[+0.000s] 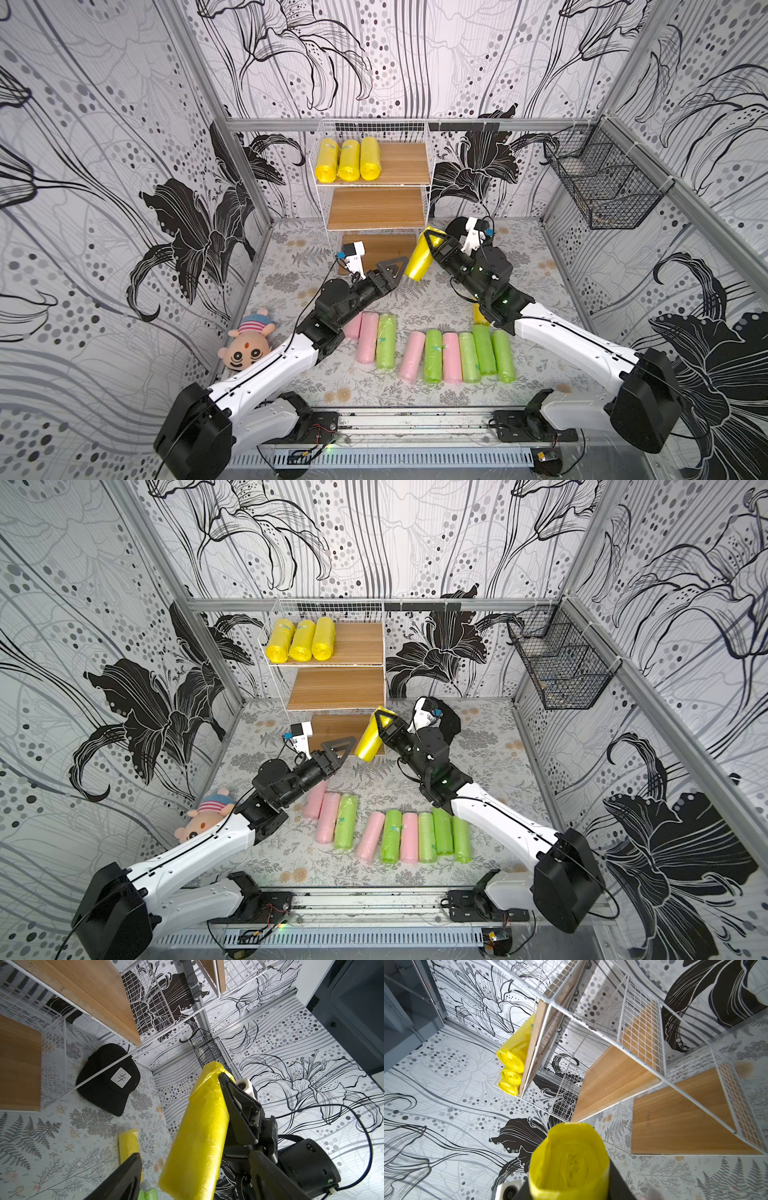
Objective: Sort the rolls of trash bags by color and place them on the shelf
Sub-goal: Pick up the roll of trash bags from the center of the board.
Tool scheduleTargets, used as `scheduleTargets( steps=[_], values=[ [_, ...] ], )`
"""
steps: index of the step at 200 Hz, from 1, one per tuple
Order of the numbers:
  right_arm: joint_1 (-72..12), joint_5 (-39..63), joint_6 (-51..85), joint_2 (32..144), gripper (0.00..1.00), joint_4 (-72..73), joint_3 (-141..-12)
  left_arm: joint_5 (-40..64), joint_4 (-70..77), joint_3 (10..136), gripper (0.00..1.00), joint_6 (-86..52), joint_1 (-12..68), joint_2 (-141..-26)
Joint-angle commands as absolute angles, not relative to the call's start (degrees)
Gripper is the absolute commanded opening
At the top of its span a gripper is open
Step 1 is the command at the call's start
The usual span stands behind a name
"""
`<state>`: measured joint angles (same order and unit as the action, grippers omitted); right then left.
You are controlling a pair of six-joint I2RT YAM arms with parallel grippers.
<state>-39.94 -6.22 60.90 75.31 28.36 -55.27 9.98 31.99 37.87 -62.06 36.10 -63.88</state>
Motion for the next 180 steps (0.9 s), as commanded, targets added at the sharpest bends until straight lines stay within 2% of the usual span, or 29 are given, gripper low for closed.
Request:
scheduleTargets(
  steps=[1,41,93,125,180],
  values=[
    [-40.9,-9.5,64.3,76.2,0.35,34.5,-56.8,8.8,39.3,37.7,0.84,-64.4,36.9,-64.7],
    [-41.7,-10.8,68.1,77.9,0.35,38.1,-57.4,8.2,40.9,39.3,0.85,-66.0,38.5,-66.6],
    [-41.7,-8.6,72.3,79.0,0.35,40.4,-59.5,-0.8,36.3,38.3,0.86,-61.9,39.1,-64.2],
    [-41.7,-8.6,75.2,79.8,0.34,43.0,-59.2,1.5,39.1,40.5,0.86,-62.4,39.5,-66.5],
    [-41.9,-6.6,78.9,81.9,0.34,45.1,-60.0,2.5,45.7,42.9,0.75,-63.4,39.6,-70.8]
  ],
)
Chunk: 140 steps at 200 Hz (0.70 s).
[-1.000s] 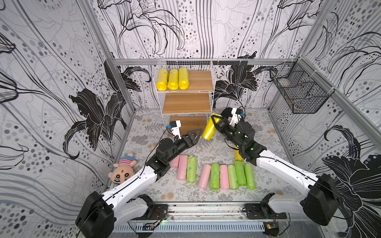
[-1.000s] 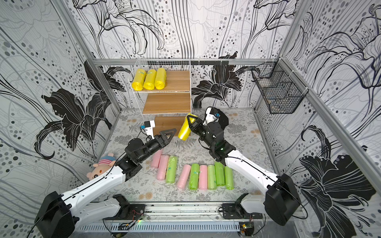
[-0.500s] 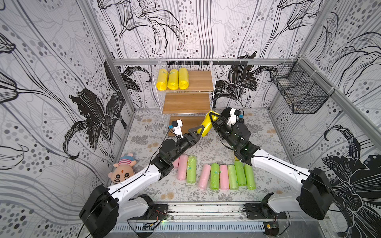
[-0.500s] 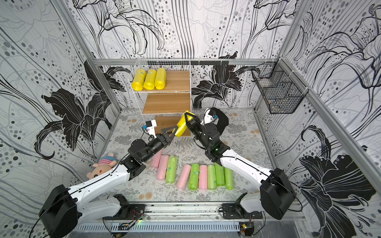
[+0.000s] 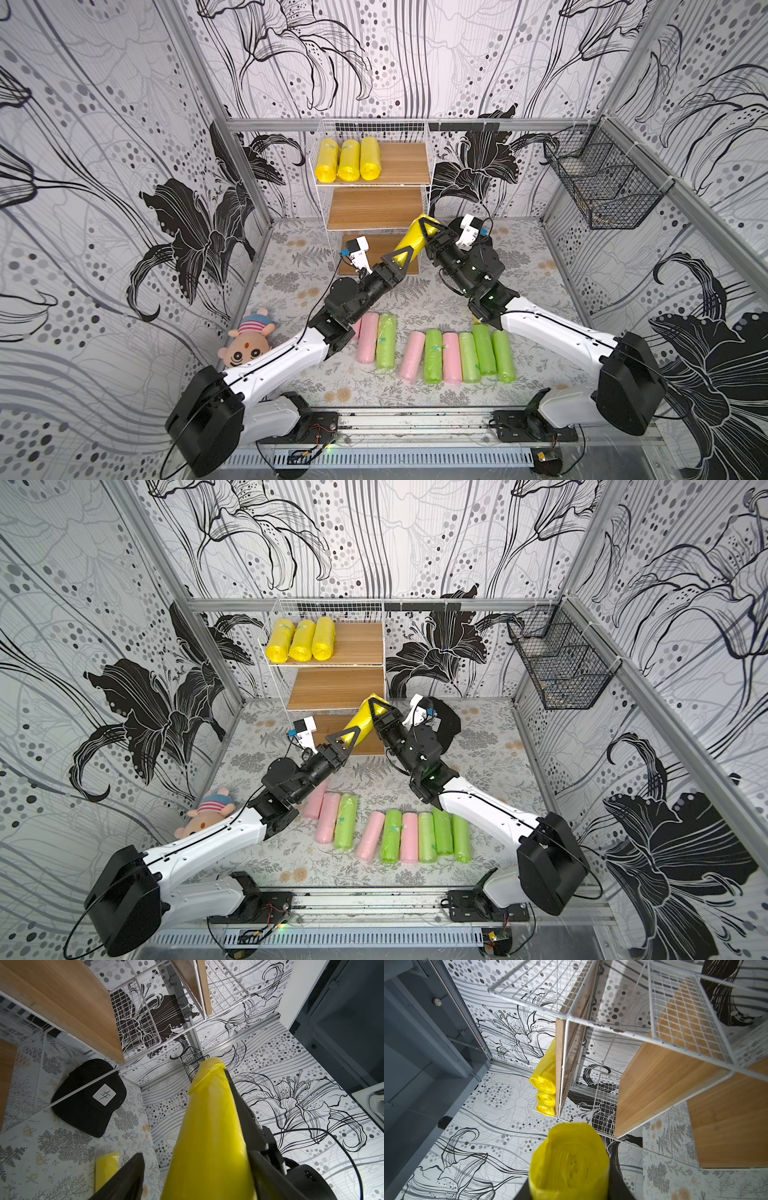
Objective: Sort the rolls of trash bags by color and place them on the shelf
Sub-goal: Pick up the roll of trash bags from the center of the board.
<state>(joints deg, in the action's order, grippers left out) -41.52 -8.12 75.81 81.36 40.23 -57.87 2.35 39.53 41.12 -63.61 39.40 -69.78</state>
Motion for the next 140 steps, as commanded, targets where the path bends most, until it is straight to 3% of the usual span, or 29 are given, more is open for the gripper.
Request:
scheduleTargets(
  steps=[1,48,70,123,140],
  values=[
    [-41.9,-6.6,79.0,81.9,0.34,45.1,-60.0,2.5,45.8,42.9,0.75,-63.3,39.6,-70.8],
    [-41.9,-5.2,81.0,82.5,0.34,45.0,-60.1,0.7,47.2,42.0,0.73,-62.9,39.7,-70.6],
    [-41.9,-5.3,81.6,82.8,0.34,44.7,-60.5,0.2,48.0,41.6,0.65,-63.7,39.6,-70.4],
    [-41.6,-4.6,81.5,82.3,0.33,44.7,-60.3,-1.8,46.9,39.7,0.71,-63.5,39.0,-68.4],
    [-41.6,-4.4,81.5,82.4,0.33,44.5,-60.5,-0.8,47.7,39.7,0.67,-64.5,38.3,-69.1]
  ],
)
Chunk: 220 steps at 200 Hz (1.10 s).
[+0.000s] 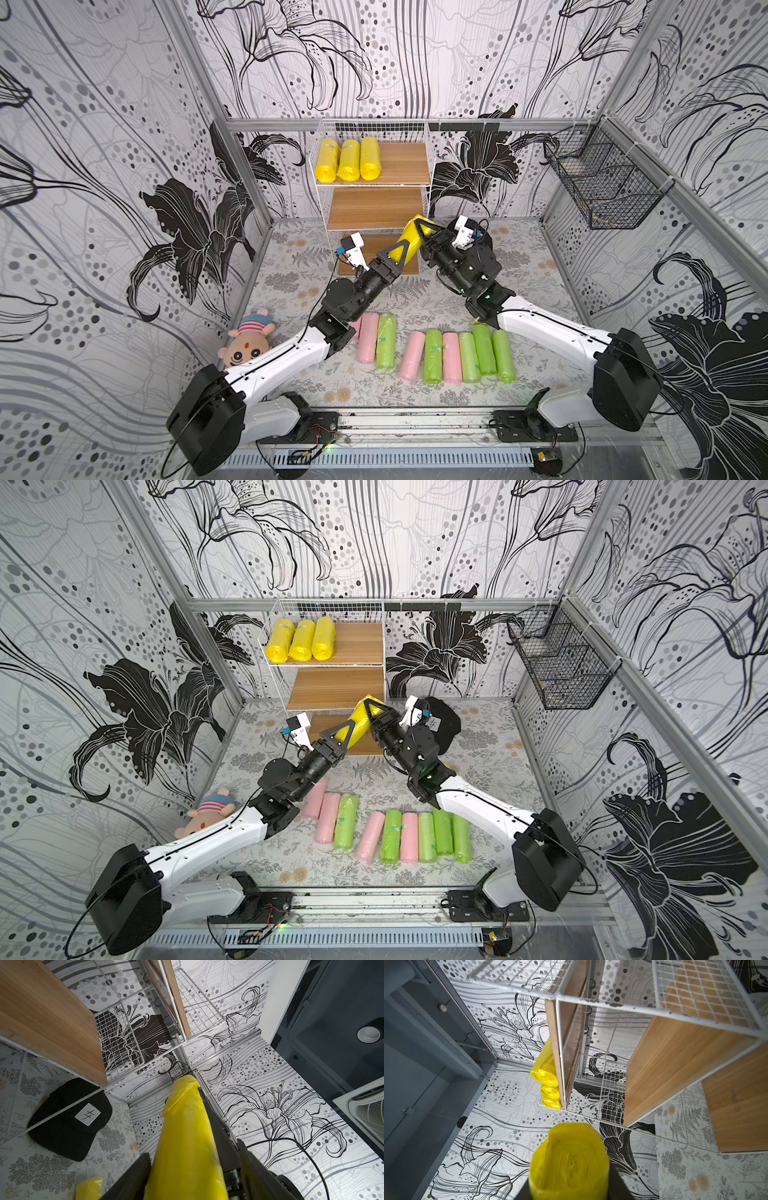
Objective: Sort the rolls of trash bags by color and place them on the shelf
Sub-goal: Pick up the roll of trash bags from the center of the board.
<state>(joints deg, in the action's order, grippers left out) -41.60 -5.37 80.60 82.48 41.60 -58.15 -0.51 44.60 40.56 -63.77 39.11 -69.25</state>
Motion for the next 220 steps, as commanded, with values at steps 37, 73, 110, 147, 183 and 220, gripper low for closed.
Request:
scheduleTargets(
  steps=[37,73,110,147,183,220],
  values=[
    [-41.6,-4.4,81.4,82.7,0.33,44.3,-60.5,1.1,48.7,40.1,0.45,-65.3,38.1,-70.5],
    [-41.4,-4.4,80.7,83.2,0.36,43.4,-60.7,1.2,49.6,39.6,0.18,-64.7,37.7,-70.2],
    [-41.3,-5.6,74.7,81.1,0.64,34.2,-63.0,0.6,49.1,39.7,0.0,-64.1,37.3,-69.5],
    [-41.2,-10.1,67.3,76.1,0.99,25.3,-62.4,-1.2,44.3,42.3,0.0,-57.4,37.2,-66.1],
    [-41.1,-16.2,58.7,68.9,1.0,17.6,-60.9,-6.6,23.1,53.1,0.0,-40.7,37.4,-61.4],
    [-41.2,-19.2,50.9,64.8,1.0,10.3,-61.7,-13.1,3.1,71.3,0.0,-22.0,38.7,-65.2]
  ],
)
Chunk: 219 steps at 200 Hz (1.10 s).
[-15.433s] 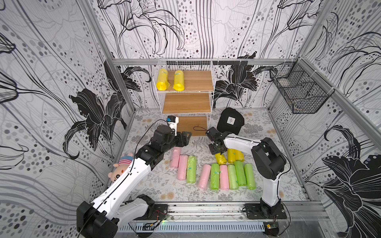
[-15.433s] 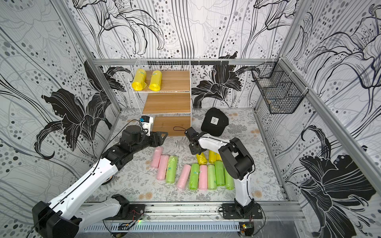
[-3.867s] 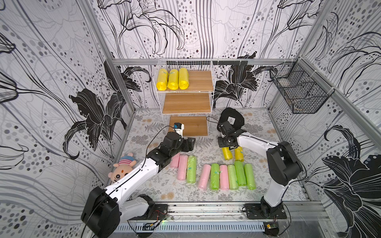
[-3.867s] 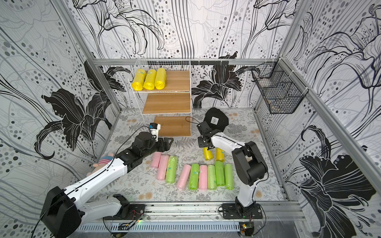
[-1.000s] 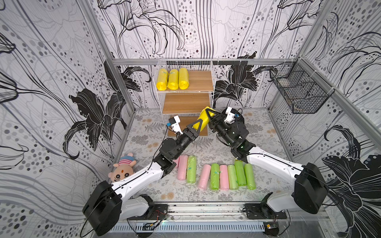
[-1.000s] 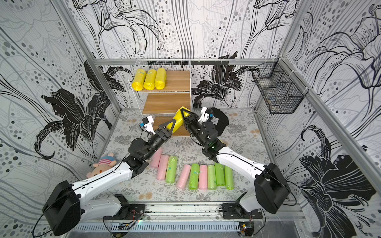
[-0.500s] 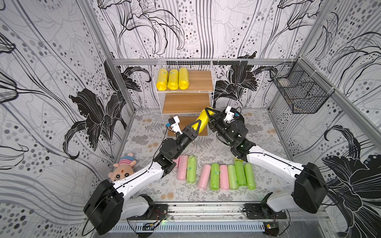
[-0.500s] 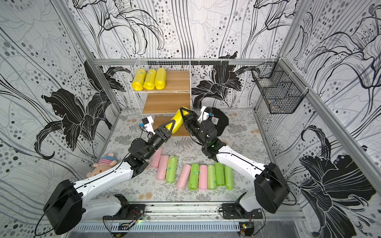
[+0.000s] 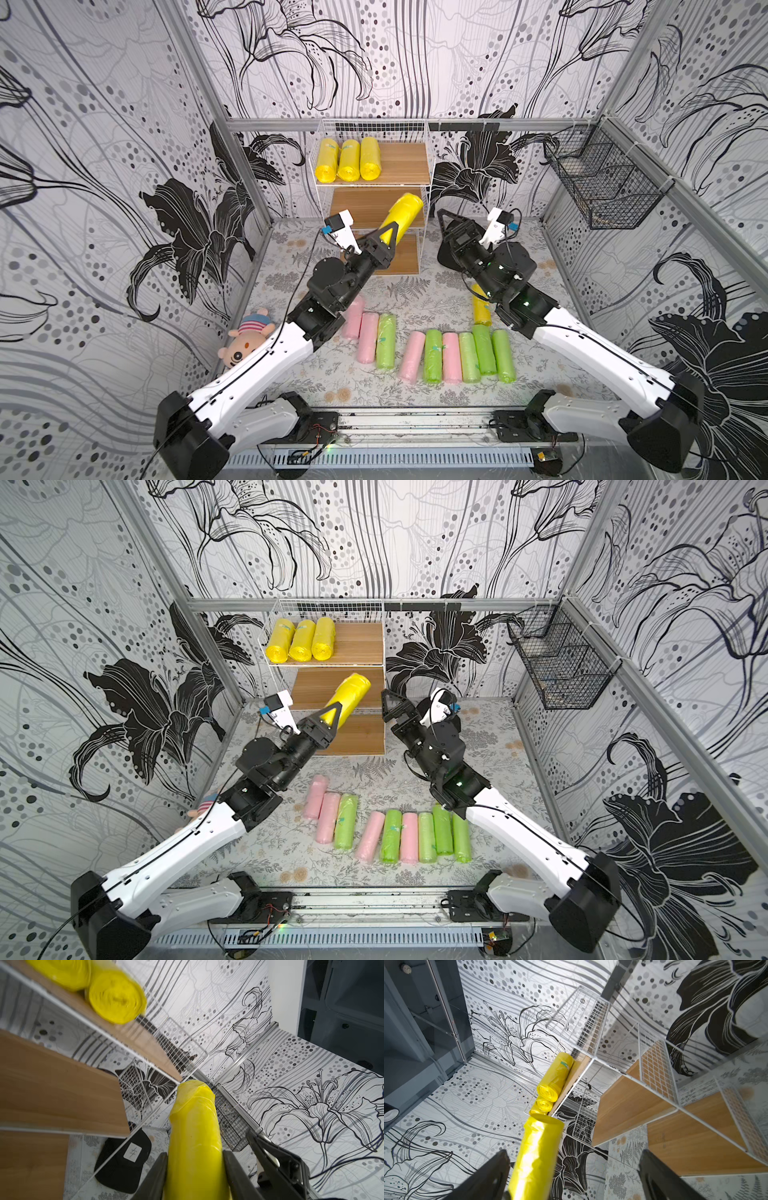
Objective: Sort the rolls of trash bags by color and place them on the shelf
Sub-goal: Pick up the roll of trash bags from the center of the board, then place the roll of trash bags on the shelf.
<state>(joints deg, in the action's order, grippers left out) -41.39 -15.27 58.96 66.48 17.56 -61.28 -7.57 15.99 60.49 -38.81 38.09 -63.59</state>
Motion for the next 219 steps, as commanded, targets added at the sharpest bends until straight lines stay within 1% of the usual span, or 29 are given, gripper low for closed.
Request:
scheduleTargets(
  steps=[1,35,54,110,131,160,189,219],
  values=[
    [-41.1,-19.3,50.7,64.8,1.0,10.2,-61.7,-13.1,2.5,71.8,0.0,-21.7,38.8,-65.4],
    [-41.1,-19.7,48.7,64.2,1.0,7.1,-61.8,-17.7,-12.3,91.9,0.0,-8.8,38.7,-76.6],
    [-41.1,-19.0,48.7,64.3,1.0,7.2,-61.4,-20.7,-17.5,101.9,0.0,-3.8,38.7,-83.2],
    [-41.1,-18.9,50.1,63.9,1.0,7.4,-58.6,-28.4,-28.7,127.4,0.0,3.9,38.2,-100.8],
    [-41.1,-18.6,50.6,63.5,1.0,7.8,-57.6,-31.8,-32.0,134.5,0.0,6.5,37.8,-106.1],
    [-41.1,-18.8,50.7,62.8,1.0,7.0,-56.8,-35.0,-32.0,139.3,0.0,10.6,36.8,-110.5],
    [-41.2,-19.4,50.6,61.9,1.0,6.9,-56.2,-37.0,-30.0,140.5,0.0,14.1,35.7,-112.7],
    [-41.1,-19.5,51.0,61.7,1.0,6.6,-55.9,-37.8,-28.9,141.6,0.06,19.1,34.6,-115.2]
  ],
)
